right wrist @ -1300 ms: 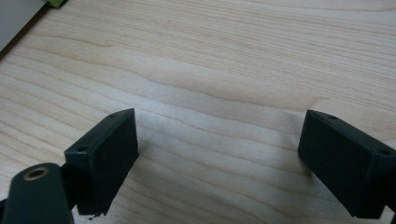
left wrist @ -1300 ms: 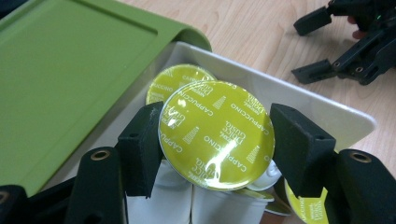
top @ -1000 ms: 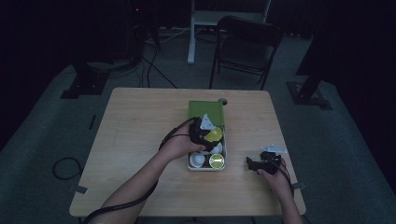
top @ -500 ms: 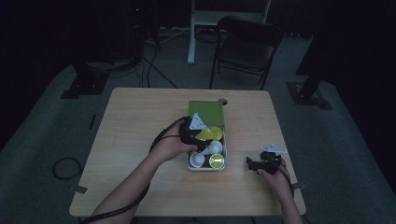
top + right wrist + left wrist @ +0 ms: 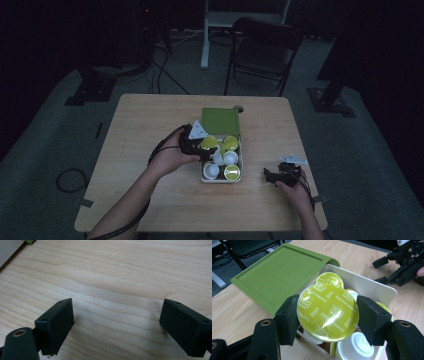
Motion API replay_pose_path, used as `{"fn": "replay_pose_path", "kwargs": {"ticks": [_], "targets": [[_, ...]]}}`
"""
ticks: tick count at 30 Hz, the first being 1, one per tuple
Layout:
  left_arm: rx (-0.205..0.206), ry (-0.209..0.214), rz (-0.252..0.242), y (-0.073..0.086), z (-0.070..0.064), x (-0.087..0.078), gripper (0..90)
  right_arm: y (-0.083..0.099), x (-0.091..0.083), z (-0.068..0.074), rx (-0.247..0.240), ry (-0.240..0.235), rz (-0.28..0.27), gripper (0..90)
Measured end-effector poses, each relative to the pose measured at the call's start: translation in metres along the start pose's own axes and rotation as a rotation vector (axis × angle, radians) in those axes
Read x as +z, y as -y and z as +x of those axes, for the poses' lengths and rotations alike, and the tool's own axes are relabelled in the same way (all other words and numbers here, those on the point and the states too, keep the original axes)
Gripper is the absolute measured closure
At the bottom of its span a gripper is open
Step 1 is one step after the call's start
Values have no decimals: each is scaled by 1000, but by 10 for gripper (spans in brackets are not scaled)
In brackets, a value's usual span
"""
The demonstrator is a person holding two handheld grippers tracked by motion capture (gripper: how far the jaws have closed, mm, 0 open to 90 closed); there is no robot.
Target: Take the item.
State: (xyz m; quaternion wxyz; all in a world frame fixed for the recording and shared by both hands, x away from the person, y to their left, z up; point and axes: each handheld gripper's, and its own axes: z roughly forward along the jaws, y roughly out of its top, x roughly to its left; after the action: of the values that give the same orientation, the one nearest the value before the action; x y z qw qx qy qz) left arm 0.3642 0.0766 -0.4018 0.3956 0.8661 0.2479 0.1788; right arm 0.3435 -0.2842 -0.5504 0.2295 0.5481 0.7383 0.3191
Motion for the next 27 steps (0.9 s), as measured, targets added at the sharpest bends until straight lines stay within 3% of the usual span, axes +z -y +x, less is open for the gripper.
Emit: {"fn": "replay_pose_path", "kwargs": {"ticks": [27], "targets": [[-78,-74,7,45,21,-28,388,0,0,0,-2,1,-1,115]]}}
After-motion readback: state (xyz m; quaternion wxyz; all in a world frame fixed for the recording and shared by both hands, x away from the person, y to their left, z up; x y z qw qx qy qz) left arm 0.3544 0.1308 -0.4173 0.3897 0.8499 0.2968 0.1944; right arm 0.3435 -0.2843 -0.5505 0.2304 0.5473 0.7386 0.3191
